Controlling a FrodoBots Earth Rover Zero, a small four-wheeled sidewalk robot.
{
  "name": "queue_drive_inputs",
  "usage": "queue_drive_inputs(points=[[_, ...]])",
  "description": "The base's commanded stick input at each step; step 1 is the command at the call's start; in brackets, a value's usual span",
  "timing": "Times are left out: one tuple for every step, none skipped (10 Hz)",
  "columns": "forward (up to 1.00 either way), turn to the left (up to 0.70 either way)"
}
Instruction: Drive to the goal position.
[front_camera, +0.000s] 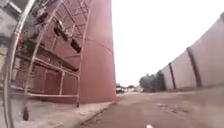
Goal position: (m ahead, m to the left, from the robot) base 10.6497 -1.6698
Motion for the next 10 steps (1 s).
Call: queue_drive_inputs(points=[[0.84,0.03],[0.84,0.03],[0.84,0.03],[0.84,0.03],[0.84,0.03],[0.84,0.03],[0.84,0.03],[0.84,0.03],[0.84,0.03],[0.84,0.03]])
